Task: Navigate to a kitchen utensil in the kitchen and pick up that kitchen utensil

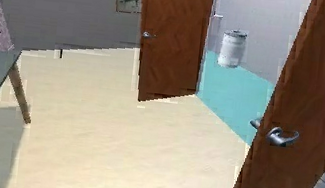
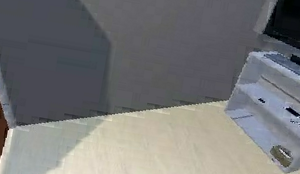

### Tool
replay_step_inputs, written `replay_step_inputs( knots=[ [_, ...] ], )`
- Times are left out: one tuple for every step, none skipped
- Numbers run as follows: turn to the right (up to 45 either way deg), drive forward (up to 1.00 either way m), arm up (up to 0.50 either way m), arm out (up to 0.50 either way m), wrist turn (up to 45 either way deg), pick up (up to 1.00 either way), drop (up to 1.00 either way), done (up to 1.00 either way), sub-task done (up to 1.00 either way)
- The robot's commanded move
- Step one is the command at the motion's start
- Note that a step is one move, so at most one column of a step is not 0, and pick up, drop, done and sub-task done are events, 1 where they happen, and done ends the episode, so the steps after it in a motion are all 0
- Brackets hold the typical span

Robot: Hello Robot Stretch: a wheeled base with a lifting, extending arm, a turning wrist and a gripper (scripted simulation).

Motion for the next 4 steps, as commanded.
replay_step_inputs(
  knots=[
    [0.0, 1.0, 0.0, 0.0, 0.0, 0.0, 0.0, 0.0, 0.0],
    [0.0, 0.3, 0.0, 0.0, 0.0, 0.0, 0.0, 0.0, 0.0],
    [45.0, 0.0, 0.0, 0.0, 0.0, 0.0, 0.0, 0.0, 0.0],
    [3.0, 0.0, 0.0, 0.0, 0.0, 0.0, 0.0, 0.0, 0.0]
  ],
)
